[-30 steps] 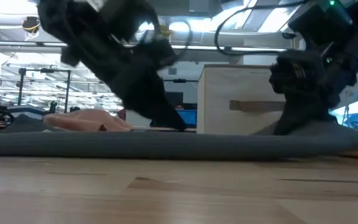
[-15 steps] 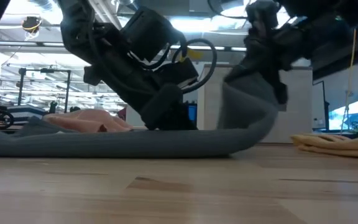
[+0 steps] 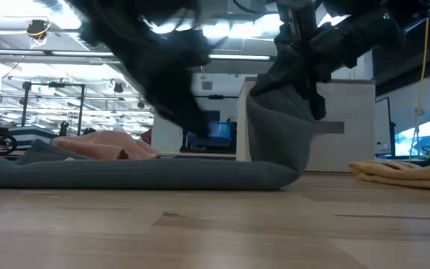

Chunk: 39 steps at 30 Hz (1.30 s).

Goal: Fold towel
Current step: Fold the gray towel

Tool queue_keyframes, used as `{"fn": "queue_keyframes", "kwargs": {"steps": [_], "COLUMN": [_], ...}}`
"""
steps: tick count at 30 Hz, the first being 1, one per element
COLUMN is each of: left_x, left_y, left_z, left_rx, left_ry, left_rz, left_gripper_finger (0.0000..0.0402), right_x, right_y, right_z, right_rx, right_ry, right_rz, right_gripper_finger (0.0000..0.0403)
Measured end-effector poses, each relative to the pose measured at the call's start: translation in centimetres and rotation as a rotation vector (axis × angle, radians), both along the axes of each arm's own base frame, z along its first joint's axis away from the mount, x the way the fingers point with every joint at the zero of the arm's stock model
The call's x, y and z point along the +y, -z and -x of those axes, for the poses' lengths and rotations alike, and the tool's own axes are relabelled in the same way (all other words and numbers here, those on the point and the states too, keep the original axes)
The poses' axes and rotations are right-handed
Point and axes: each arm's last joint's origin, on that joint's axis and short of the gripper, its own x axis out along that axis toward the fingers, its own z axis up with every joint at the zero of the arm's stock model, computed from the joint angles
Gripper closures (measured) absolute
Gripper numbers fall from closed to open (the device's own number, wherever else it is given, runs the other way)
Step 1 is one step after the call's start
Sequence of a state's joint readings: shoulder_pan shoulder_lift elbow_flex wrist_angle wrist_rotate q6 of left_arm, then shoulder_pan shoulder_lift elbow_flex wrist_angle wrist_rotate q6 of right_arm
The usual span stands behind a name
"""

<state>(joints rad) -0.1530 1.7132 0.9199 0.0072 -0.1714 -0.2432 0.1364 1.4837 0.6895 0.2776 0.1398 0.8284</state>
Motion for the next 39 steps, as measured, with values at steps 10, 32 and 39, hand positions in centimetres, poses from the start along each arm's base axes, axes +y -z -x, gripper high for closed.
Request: {"fn": "queue_keyframes", "kwargs": {"steps": [10,32,39], "left_x": [-2.4,-0.5,-1.5], "left_y": [4.2,2.3,-2.8], "left_z": [4.0,-1.6,3.2], "left_rx": [0.185,-0.043,0.175], "left_ry": [-0.052,-0.066,-0.105], "left_rz": [0.077,0.027,0.062], "left_gripper_finger": [0.0251,0.0251,0.0251], "right_x": [-0.1,0.2,0.2], "right_y": [0.8,1.9,2.0], "right_z": [0.5,-1.4,-1.4], "right_rx": [0.091,-0.030,-0.018], "right_ry": [-0.014,0.038,0.030], "right_rz": [0.039,-0.078,-0.081], "right_gripper_finger": [0.0390,0.0383,0.0382]}}
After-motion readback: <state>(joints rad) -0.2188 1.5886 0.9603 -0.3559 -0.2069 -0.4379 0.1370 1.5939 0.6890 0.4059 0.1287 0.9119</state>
